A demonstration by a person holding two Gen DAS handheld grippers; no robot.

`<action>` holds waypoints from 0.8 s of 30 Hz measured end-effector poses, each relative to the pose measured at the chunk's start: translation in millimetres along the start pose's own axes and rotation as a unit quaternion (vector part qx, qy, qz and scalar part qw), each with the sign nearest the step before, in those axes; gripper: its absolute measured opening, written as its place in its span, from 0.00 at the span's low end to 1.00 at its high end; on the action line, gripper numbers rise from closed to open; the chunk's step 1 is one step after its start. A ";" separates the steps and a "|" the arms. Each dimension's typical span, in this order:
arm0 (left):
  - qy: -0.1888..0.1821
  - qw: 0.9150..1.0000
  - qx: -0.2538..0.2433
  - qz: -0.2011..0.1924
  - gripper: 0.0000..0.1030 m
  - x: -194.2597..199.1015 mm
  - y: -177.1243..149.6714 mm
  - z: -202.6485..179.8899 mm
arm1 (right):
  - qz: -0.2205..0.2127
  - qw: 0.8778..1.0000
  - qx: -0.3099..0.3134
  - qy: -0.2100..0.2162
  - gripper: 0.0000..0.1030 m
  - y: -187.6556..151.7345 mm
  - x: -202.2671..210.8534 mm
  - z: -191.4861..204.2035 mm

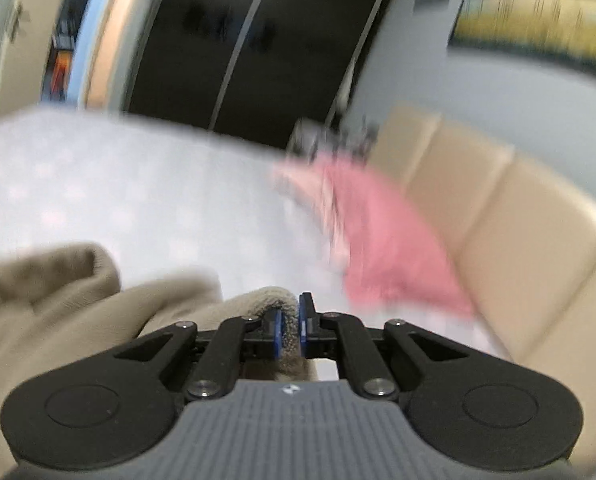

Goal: Fold clothes
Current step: 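Lower the olive jacket onto the bed and open both grippers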

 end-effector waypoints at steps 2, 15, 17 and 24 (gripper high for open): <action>0.017 1.000 0.012 0.015 0.43 -10.9 -4.9 19.6 | 0.027 1.000 0.011 -0.007 0.10 -31.5 -14.0 -3.7; 0.139 0.975 0.135 0.111 0.66 -70.0 -68.8 78.8 | -0.043 0.997 0.000 0.066 0.56 -68.5 29.6 22.6; 0.140 0.970 0.154 0.126 0.67 -83.3 -74.8 86.5 | -0.047 0.995 0.008 0.087 0.56 -66.2 29.0 38.8; 0.156 0.952 0.189 0.182 0.67 -142.3 -95.2 104.8 | -0.045 0.992 0.041 0.112 0.56 -58.1 15.4 78.2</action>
Point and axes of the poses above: each gripper's, at about its wrist camera, not at the fingertips, and x roughly against the way its jaws point, z to its left, y to its top, the point moved 4 cm from there along -x, roughly the way its jaws point, and after that the axes turned 2 degrees about y, right-handed, at the moved point
